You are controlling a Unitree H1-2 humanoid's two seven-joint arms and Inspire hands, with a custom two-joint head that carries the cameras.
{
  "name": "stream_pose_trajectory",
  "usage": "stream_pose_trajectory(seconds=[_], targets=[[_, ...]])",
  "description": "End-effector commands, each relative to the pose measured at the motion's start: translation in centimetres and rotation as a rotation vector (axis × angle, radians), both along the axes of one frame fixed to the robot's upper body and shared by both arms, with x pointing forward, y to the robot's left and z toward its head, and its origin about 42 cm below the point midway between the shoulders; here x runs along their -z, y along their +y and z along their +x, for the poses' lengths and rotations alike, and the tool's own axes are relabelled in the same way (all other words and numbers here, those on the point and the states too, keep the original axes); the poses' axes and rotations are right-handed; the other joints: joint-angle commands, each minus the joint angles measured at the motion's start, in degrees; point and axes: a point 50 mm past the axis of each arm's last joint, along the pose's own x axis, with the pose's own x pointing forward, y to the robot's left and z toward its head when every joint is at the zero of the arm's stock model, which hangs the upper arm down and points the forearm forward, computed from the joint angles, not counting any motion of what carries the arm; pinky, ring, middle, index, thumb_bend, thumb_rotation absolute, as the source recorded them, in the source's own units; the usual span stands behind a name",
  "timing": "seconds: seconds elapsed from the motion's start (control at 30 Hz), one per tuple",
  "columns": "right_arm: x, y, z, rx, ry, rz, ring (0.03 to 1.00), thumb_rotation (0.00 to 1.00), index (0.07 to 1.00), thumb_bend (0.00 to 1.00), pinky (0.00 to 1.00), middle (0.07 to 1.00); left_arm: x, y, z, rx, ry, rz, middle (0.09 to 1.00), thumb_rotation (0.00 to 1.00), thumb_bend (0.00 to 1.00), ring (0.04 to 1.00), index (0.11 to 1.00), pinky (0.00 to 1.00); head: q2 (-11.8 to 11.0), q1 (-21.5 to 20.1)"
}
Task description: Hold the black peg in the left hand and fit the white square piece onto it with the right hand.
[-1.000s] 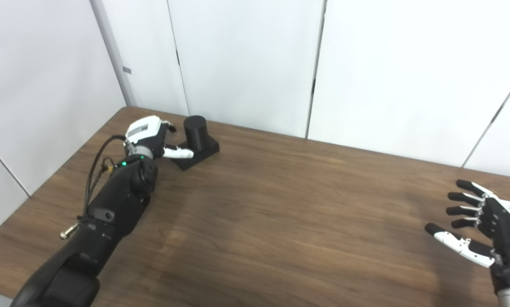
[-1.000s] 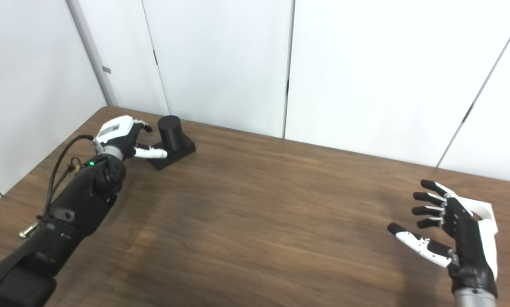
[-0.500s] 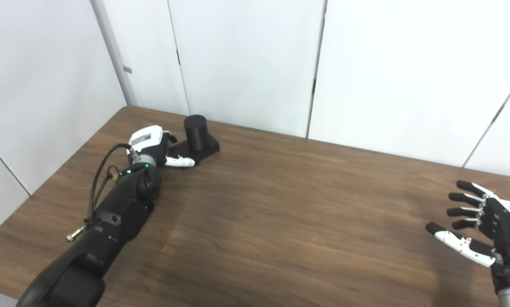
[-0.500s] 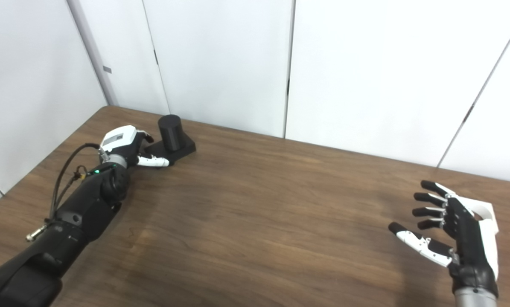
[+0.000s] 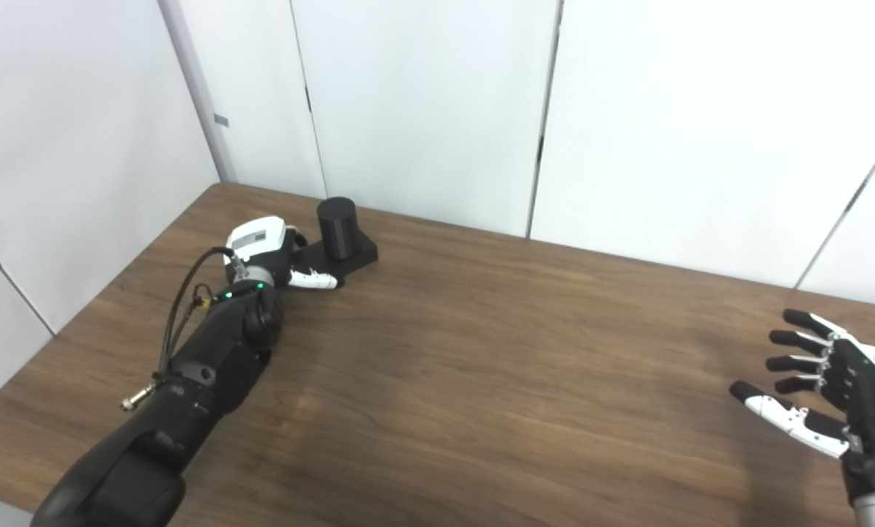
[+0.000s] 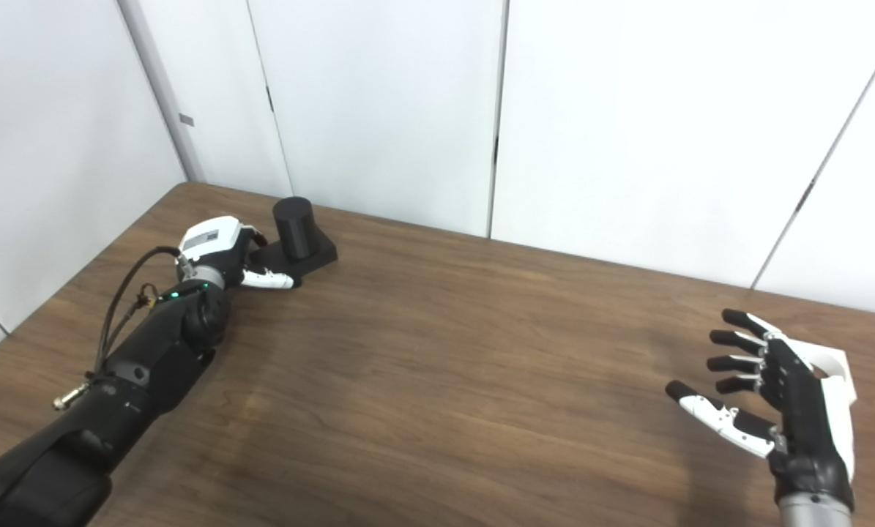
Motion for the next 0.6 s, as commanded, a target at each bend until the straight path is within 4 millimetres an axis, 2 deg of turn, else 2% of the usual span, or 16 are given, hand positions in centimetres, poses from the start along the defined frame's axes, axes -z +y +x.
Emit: stream_pose_trajectory(seconds=[0.0,0.17,0.37,0.57], targets=[[-1.9,0.2,0.2,-0.009,-0.077,-0.003,0.603,0.00,0.768,0.58,0.49,0.706,-1.0,-0.6,1.1,0.049,-0.004,-0.012,0.922,0.47,0.85,0.938,0.757,0.77,0.08,-0.13],[-2.0,0.2,0.2,0.004,-0.076,-0.005,0.600,0.00,0.763,0.58,0.49,0.704,-0.2,-0.6,1.3,0.080,-0.018,0.046,0.915,0.43,0.84,0.919,0.716,0.71,0.34,-0.32],[-2.2,0.2,0.1,0.013,-0.078,-0.006,0.596,0.00,0.753,0.57,0.48,0.696,0.5,-0.7,1.5,0.100,0.001,0.064,0.920,0.41,0.80,0.930,0.675,0.74,0.48,-0.32],[-2.3,0.0,0.1,0.025,-0.084,-0.026,0.586,0.00,0.749,0.55,0.46,0.693,0.7,-0.9,1.3,0.126,0.016,0.022,0.902,0.32,0.75,0.937,0.559,0.75,1.05,-0.05]])
